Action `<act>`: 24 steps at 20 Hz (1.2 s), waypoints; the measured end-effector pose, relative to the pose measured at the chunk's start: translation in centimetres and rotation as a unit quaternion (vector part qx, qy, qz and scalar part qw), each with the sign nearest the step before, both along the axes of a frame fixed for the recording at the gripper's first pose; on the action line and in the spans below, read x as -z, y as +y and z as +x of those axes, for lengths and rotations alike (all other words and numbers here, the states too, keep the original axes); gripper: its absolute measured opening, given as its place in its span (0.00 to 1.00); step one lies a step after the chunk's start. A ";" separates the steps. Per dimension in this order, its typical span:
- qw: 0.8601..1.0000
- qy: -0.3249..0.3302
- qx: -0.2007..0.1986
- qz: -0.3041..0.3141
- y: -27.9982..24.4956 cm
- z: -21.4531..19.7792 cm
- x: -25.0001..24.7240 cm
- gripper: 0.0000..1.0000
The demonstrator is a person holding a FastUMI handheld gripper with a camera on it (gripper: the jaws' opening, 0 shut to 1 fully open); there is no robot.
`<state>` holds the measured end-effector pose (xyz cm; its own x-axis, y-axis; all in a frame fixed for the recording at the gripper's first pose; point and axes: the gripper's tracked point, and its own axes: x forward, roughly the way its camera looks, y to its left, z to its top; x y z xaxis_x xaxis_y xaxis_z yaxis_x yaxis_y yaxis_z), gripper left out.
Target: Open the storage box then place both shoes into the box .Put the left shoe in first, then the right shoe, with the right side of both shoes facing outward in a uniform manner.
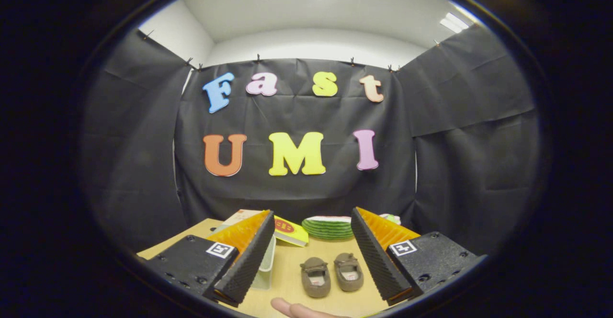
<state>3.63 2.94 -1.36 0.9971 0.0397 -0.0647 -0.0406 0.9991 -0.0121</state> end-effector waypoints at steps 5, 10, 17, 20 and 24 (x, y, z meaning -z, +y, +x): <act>0.998 0.056 -0.007 -0.022 -0.2 5.3 4.5 1.00; 0.983 0.171 -0.060 0.001 0.8 10.8 12.2 1.00; 0.933 0.285 -0.172 0.136 5.4 15.9 17.9 1.00; 0.907 0.317 -0.215 0.177 7.5 17.9 19.1 1.00; 0.863 0.370 -0.261 0.223 9.3 19.5 21.1 0.99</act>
<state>23.09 12.22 -22.43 0.5281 0.6565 -0.5387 -0.3177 0.7410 0.5917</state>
